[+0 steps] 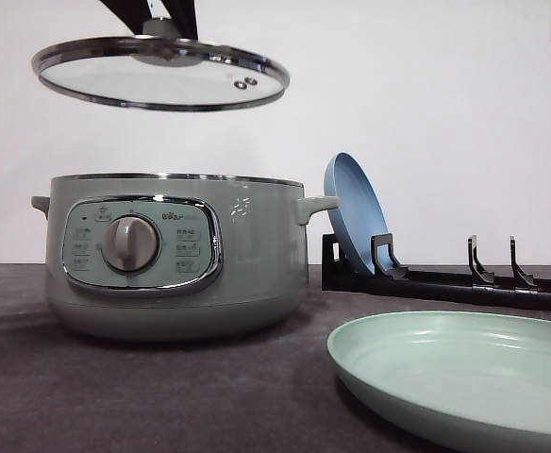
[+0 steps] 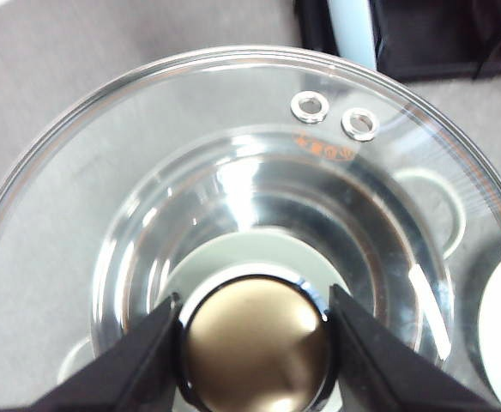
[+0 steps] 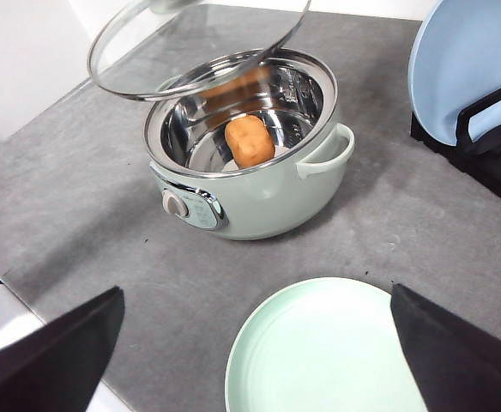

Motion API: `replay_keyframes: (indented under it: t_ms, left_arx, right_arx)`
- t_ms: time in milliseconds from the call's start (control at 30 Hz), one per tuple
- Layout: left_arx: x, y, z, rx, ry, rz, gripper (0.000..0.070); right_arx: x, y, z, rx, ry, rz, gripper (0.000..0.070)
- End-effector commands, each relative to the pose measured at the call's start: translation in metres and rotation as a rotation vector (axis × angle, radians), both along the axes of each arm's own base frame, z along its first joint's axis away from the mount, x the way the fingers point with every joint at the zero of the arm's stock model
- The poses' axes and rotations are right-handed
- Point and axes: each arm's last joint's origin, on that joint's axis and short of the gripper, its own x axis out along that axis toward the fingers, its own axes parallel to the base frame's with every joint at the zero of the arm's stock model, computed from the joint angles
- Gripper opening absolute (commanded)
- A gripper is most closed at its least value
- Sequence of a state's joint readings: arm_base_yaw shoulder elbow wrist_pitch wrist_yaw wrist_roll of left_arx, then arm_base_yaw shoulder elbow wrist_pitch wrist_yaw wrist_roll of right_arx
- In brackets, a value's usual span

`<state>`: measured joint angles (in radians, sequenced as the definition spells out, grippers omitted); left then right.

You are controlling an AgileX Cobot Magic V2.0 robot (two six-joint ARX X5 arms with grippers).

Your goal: Transfer potato from steamer to green plate

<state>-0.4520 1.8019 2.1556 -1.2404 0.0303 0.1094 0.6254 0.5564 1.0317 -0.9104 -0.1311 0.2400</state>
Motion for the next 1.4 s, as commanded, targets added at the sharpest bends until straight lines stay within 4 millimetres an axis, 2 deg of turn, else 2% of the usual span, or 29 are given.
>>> replay_keyframes:
  t_ms: [0,200,367,533,1033,1167,1367]
  left_arx:
    - [-0.002,-0.001,0.013,-0.035,-0.054,0.001,0.0002]
    - [-0.002,0.002,0.012,-0.022,-0.045,0.019,0.0001]
    - [0.001,0.016,0.015,-0.020,-0.048,0.062,0.0001]
    - [0.008,0.044,0.018,-0.021,-0.056,0.144,0.0001]
    - [0.022,0.145,0.019,-0.016,-0.048,0.452,0.0001]
    - [0.022,0.162,0.019,-0.017,-0.048,0.504,0.0001]
    - [0.021,0.174,0.019,-0.017,-0.046,0.541,0.0001]
  right_arx:
    - [-0.001,0.000,0.005,0.015,-0.011,0.001,0.0630]
    - [-0.001,0.000,0.005,0.015,-0.011,0.001,0.0630]
    - [-0.001,0.000,0.005,0.015,-0.011,0.001,0.0630]
    - [-0.001,0.000,0.005,0.015,-0.011,0.001,0.0630]
    - [-0.001,-0.001,0.005,0.012,-0.013,-0.006,0.0630]
    - [0.000,-0.001,0.005,0.004,-0.018,-0.025,0.0630]
    - [0.000,-0.001,0.005,0.006,-0.018,-0.026,0.0630]
